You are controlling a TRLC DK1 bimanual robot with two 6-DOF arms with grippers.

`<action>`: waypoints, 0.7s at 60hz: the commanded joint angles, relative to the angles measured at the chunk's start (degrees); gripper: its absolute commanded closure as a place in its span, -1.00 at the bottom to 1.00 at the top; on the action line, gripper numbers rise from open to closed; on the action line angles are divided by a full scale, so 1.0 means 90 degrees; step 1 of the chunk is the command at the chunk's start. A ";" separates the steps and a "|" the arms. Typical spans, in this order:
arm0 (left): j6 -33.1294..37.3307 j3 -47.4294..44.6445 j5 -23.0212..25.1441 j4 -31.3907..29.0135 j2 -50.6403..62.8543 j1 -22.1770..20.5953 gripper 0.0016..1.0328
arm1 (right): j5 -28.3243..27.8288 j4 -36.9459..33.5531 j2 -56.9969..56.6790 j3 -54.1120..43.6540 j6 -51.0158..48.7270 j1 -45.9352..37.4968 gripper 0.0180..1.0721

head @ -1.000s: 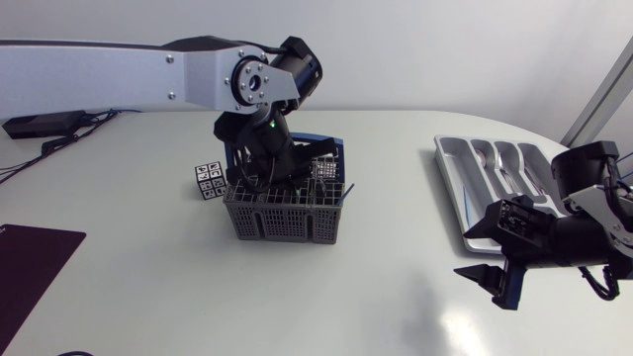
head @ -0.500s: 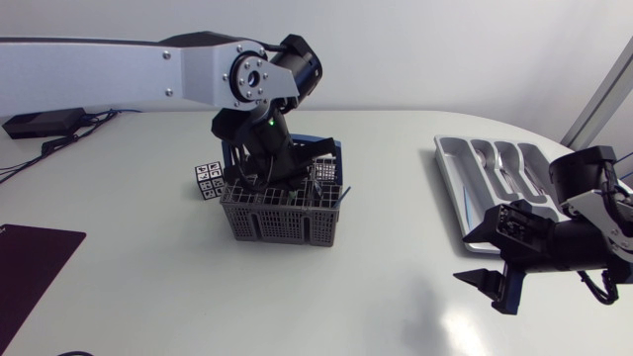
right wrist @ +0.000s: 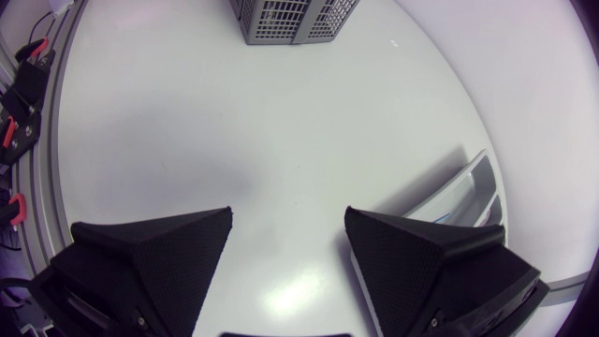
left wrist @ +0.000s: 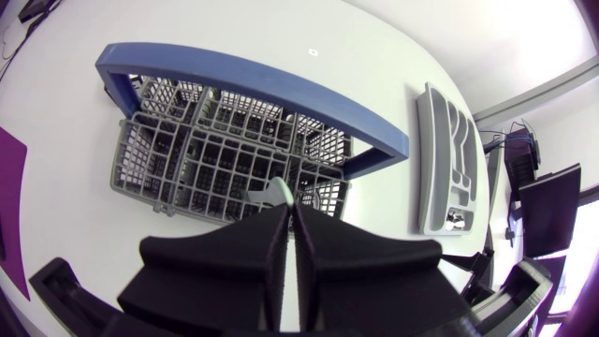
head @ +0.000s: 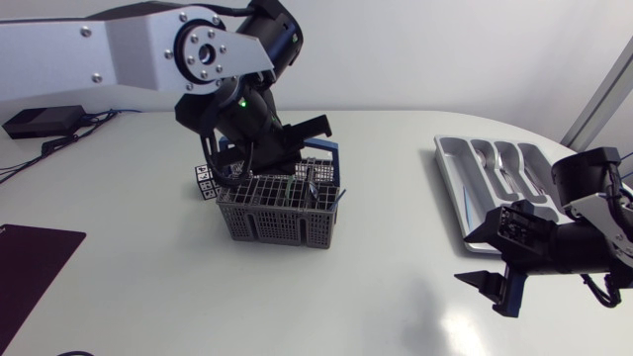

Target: Transfer all utensils from the basket to the drawer tray.

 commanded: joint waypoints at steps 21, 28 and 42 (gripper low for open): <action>0.0610 -0.1107 0.0385 0.0889 -0.1104 0.0031 0.93 | 0.0092 -0.0005 -0.0128 -0.0143 0.0194 0.0290 -0.66; 0.0825 -0.1204 0.0453 0.0968 -0.1251 0.0021 0.93 | 0.0131 -0.0044 -0.0207 -0.0124 0.0213 0.0339 -0.66; 0.1264 -0.1468 0.0805 0.0968 -0.1592 0.0040 0.93 | 0.0141 -0.0093 -0.0285 -0.0085 0.0252 0.0456 -0.66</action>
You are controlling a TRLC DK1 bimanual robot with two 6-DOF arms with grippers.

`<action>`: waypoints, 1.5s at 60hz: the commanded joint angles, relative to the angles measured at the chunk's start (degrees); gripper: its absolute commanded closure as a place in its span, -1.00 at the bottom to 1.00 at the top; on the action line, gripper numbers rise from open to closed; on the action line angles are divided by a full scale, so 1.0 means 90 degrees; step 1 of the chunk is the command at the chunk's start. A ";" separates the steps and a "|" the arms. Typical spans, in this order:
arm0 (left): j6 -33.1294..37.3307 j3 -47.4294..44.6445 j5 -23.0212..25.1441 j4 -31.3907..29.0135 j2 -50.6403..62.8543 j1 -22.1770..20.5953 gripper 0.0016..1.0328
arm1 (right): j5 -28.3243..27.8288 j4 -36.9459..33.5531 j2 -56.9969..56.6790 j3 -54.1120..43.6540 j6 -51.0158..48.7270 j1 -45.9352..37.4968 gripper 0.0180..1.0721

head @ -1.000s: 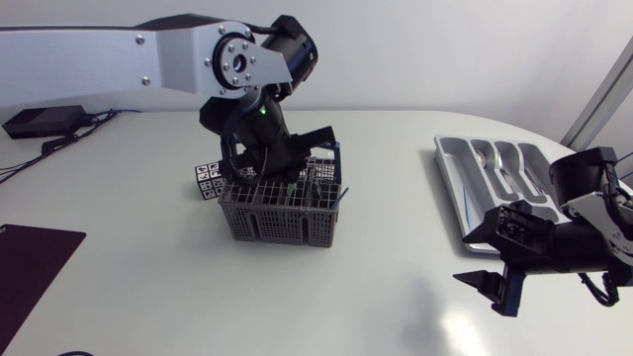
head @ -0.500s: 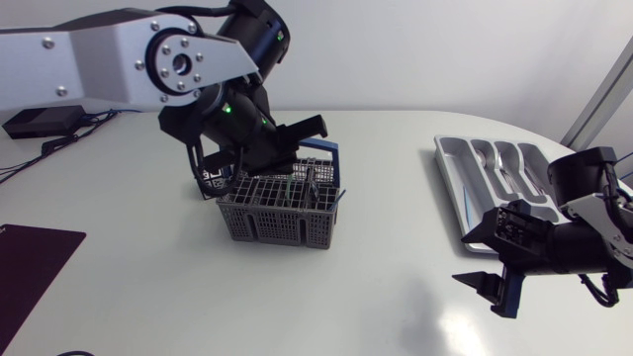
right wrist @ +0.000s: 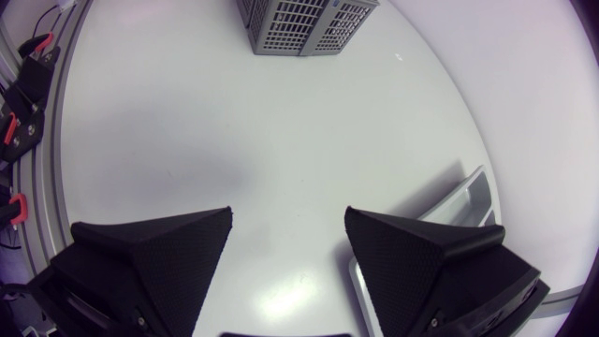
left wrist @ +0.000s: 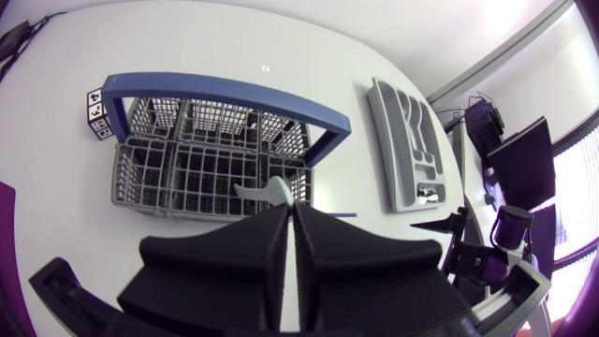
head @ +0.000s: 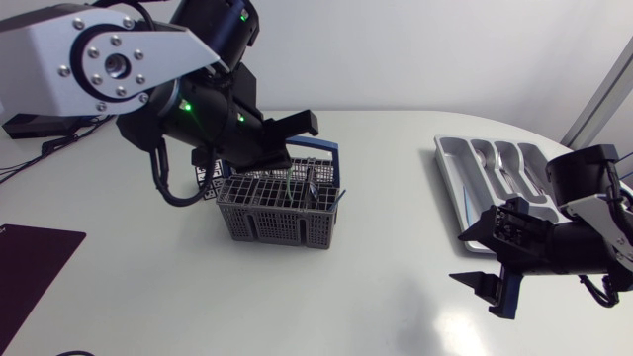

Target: Transfer all utensils from the basket to the drawer tray.

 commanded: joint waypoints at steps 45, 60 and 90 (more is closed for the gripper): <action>0.3298 -0.1076 0.1999 -0.0306 -0.1490 0.0519 0.93 | -0.0108 -0.0120 -0.0303 0.0003 0.0341 0.0410 -0.66; 0.5310 -0.1028 0.2341 -0.1332 -0.1773 0.0548 0.93 | -0.0547 -0.0422 -0.0557 0.0199 0.0526 0.0566 -0.67; 0.8230 -0.1028 0.3025 -0.2611 -0.1656 -0.0438 0.93 | -0.0957 -0.0569 -0.1114 0.0570 0.1952 0.2714 -0.71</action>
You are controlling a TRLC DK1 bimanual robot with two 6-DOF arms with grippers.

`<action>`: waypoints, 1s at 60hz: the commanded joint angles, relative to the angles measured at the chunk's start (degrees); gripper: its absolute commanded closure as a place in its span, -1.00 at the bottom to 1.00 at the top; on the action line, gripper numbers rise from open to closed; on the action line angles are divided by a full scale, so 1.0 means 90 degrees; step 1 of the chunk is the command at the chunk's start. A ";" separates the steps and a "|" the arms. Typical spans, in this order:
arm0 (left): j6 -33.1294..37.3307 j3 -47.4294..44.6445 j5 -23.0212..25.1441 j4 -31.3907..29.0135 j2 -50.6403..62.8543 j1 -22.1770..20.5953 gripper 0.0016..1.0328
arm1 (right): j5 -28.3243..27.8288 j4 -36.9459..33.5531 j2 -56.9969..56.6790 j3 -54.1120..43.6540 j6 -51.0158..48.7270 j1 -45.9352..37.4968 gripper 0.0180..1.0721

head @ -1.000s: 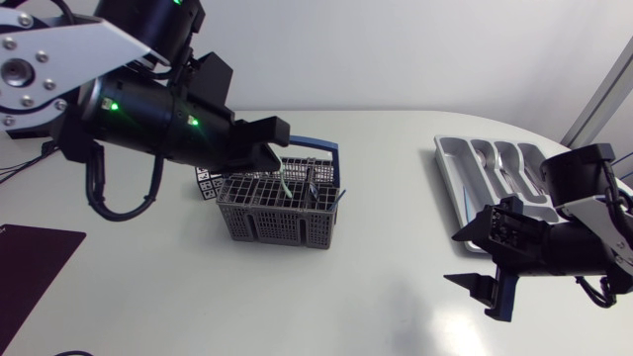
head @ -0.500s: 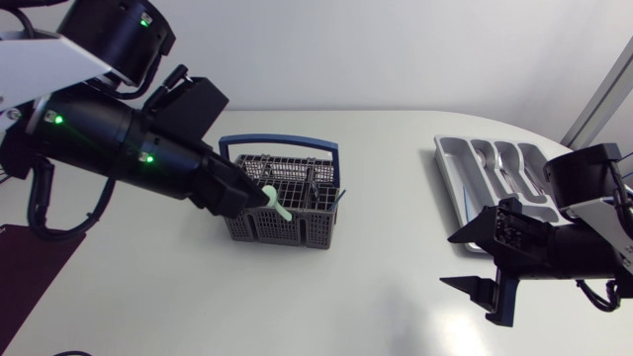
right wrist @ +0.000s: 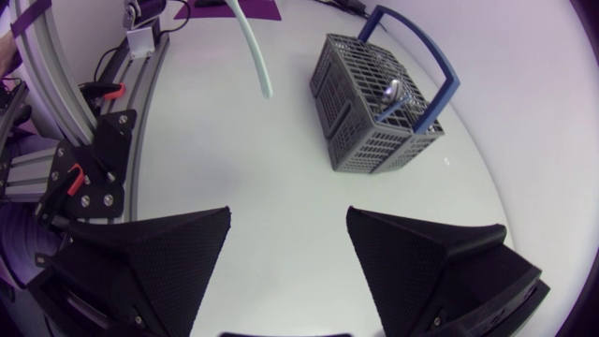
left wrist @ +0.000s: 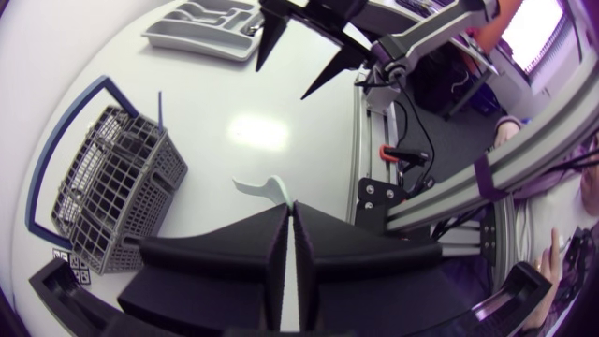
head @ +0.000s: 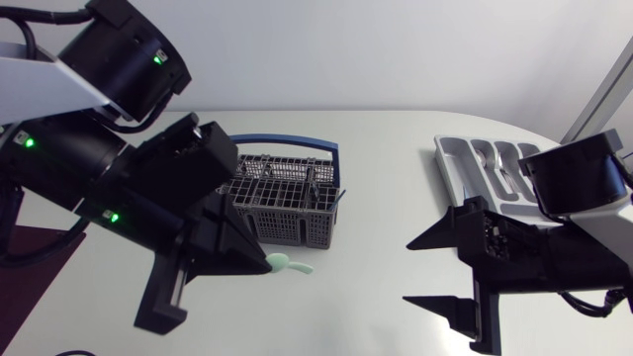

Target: Transfer all utensils from the basket to the drawer tray.

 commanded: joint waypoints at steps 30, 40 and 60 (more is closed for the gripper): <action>0.1673 -0.0027 0.0101 0.0371 0.0833 -0.1465 0.94 | -0.0349 0.0937 0.0338 0.0118 0.1528 0.1944 -0.71; 0.1683 0.0120 0.0111 0.0567 0.1008 -0.1552 0.94 | -0.0339 0.0976 0.0485 0.0127 0.1616 0.2110 -0.56; 0.1673 0.0374 0.0150 0.0684 0.1184 -0.1562 0.93 | -0.0339 0.1279 0.0553 0.0049 0.1646 0.2120 0.28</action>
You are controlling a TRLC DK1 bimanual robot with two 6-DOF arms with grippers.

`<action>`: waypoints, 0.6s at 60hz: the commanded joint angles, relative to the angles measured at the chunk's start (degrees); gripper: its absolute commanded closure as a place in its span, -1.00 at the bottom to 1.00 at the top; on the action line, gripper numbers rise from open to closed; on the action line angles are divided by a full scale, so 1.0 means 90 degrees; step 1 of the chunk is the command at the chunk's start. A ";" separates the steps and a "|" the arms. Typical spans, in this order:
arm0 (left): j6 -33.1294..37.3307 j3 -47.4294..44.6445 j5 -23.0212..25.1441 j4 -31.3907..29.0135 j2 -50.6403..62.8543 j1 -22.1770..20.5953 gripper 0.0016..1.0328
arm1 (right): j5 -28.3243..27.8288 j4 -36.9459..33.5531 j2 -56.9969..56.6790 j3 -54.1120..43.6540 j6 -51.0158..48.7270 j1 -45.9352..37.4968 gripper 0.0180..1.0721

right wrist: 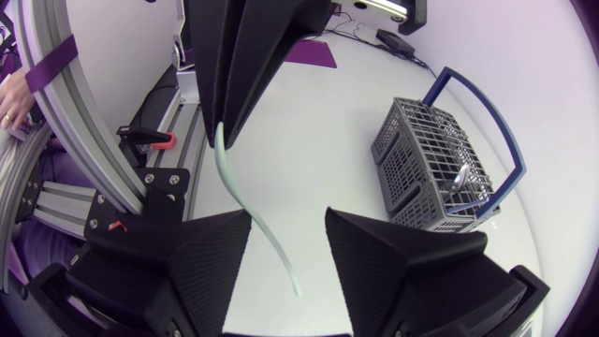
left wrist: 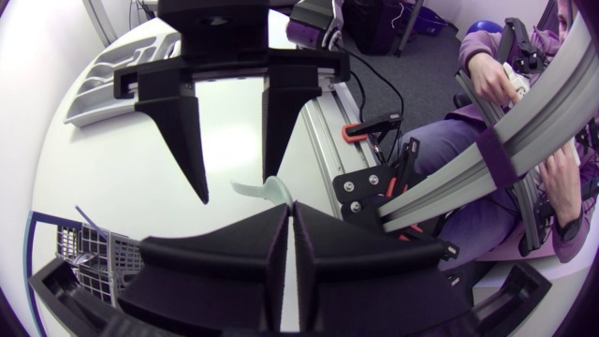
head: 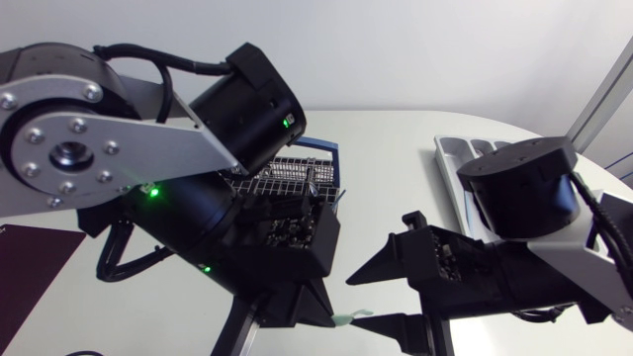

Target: Transfer all utensils from the basket to the drawer tray.

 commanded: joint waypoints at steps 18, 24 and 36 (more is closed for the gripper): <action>0.0221 0.0292 0.0108 -0.0001 0.0125 0.0043 0.94 | -0.0060 0.0025 0.0226 0.0025 0.0116 0.0060 0.87; 0.0211 0.0340 0.0118 -0.0011 0.0116 0.0102 0.93 | -0.0070 -0.0072 0.0255 0.0035 0.0116 0.0060 0.89; 0.0152 0.0516 0.0216 -0.0011 0.0116 0.0317 0.62 | -0.0079 -0.0199 0.0177 0.0045 0.0125 0.0050 0.89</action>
